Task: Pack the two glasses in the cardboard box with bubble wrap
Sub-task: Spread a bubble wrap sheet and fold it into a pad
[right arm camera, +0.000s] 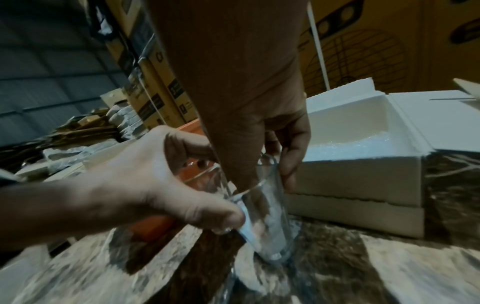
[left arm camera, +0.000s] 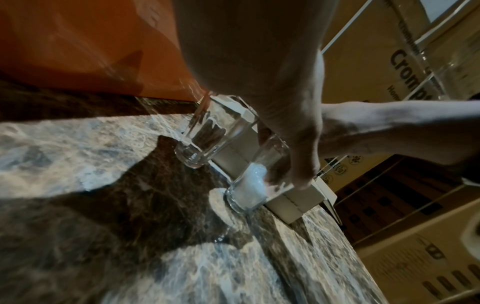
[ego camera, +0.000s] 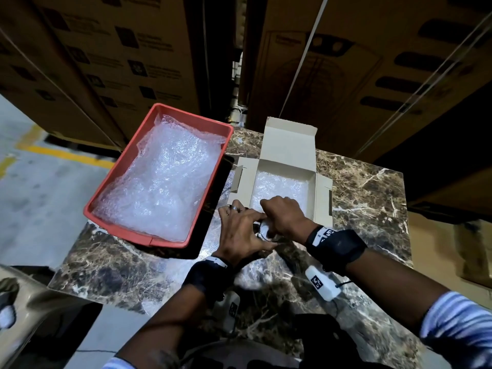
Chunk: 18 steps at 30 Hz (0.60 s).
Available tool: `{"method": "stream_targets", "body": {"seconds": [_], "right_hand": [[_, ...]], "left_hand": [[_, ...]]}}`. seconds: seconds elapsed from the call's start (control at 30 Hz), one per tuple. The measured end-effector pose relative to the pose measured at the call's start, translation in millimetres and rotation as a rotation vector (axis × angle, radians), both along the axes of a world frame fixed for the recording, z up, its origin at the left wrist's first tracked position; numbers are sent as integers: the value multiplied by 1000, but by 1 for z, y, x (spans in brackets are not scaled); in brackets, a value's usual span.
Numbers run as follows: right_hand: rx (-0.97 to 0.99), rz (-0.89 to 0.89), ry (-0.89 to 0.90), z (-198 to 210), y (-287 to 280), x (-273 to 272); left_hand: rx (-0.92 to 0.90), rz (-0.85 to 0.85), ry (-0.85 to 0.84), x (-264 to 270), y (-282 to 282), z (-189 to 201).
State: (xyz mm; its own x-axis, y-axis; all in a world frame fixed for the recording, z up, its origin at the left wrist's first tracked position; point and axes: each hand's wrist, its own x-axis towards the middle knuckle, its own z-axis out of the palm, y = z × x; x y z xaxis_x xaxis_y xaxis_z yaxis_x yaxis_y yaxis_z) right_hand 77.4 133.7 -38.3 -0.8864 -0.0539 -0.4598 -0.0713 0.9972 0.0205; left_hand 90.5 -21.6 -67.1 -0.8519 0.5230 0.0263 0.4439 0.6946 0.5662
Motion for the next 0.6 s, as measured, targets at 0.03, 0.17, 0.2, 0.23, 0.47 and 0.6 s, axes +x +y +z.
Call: {"method": "stream_targets", "body": {"seconds": [0.03, 0.17, 0.2, 0.23, 0.47, 0.6], "right_hand": [[0, 6, 16, -1, -1, 1], [-27, -7, 129, -6, -4, 15], [-38, -24, 152, -7, -3, 21], [-46, -43, 160, -9, -3, 25], [-149, -63, 19, 10, 5, 14], [-422, -249, -76, 27, 28, 15]], "left_hand": [[-1, -1, -2, -1, 0, 0], [12, 12, 15, 1, 1, 2], [15, 14, 16, 2, 2, 2], [11, 11, 15, 2, 1, 1], [-50, 2, 19, 3, 1, 2], [-85, -4, -5, 7, 2, 6]]}}
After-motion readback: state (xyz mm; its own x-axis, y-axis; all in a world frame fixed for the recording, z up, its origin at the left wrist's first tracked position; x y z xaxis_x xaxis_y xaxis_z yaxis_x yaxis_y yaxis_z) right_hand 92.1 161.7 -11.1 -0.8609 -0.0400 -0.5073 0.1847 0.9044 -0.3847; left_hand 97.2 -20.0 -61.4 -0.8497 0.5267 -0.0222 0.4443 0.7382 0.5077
